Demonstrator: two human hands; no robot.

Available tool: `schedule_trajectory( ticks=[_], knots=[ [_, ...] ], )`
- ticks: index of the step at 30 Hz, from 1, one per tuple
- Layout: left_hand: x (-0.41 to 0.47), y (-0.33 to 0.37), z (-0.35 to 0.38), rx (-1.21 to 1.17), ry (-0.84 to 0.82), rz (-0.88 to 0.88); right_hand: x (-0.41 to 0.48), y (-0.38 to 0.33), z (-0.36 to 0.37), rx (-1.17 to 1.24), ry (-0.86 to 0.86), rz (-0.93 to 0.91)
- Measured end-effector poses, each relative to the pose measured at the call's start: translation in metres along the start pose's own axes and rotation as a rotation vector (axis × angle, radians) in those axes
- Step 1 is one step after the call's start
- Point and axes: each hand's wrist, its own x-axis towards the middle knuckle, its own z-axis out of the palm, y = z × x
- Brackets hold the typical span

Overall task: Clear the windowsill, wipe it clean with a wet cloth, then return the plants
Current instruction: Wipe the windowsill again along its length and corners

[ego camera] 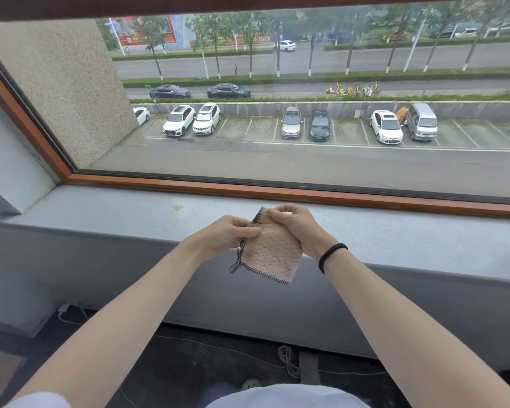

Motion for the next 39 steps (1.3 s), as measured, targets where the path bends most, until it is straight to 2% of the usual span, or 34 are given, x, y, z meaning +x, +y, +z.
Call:
schedule_trajectory(
  ticks=[3,4,7,12,18,21,25,29,30,33,39],
  knots=[
    [-0.001,0.0,-0.001,-0.229,0.073,0.031,0.0,0.01,-0.013,0.367,-0.003,0.149],
    [-0.002,0.0,-0.002,-0.344,0.103,0.041,-0.001,0.015,-0.015,0.417,-0.024,0.196],
    [-0.002,-0.002,-0.004,-0.486,0.188,0.047,-0.005,0.03,-0.015,0.34,-0.088,0.253],
    [-0.012,-0.009,-0.01,-0.384,0.194,-0.008,-0.006,0.029,-0.005,0.394,0.019,0.15],
    [-0.022,-0.02,-0.016,-0.185,0.274,-0.008,-0.009,0.034,0.0,0.235,0.128,0.027],
    [-0.027,-0.027,-0.012,0.01,0.298,0.027,-0.015,0.037,0.006,0.082,0.094,-0.051],
    [-0.026,-0.035,-0.01,0.097,0.347,0.064,-0.018,0.04,0.014,-0.136,0.009,-0.094],
    [-0.017,-0.038,-0.014,0.323,0.334,0.038,-0.011,0.041,0.019,-0.686,0.039,-0.119],
    [-0.014,-0.04,-0.016,0.403,0.343,0.015,-0.009,0.042,0.019,-0.745,0.056,-0.119],
    [-0.01,-0.042,-0.024,0.475,0.417,-0.016,-0.003,0.042,0.023,-0.711,0.089,-0.109],
    [-0.006,-0.04,-0.076,0.33,0.371,-0.066,0.027,0.03,0.045,-0.511,0.066,-0.072]
  ],
)
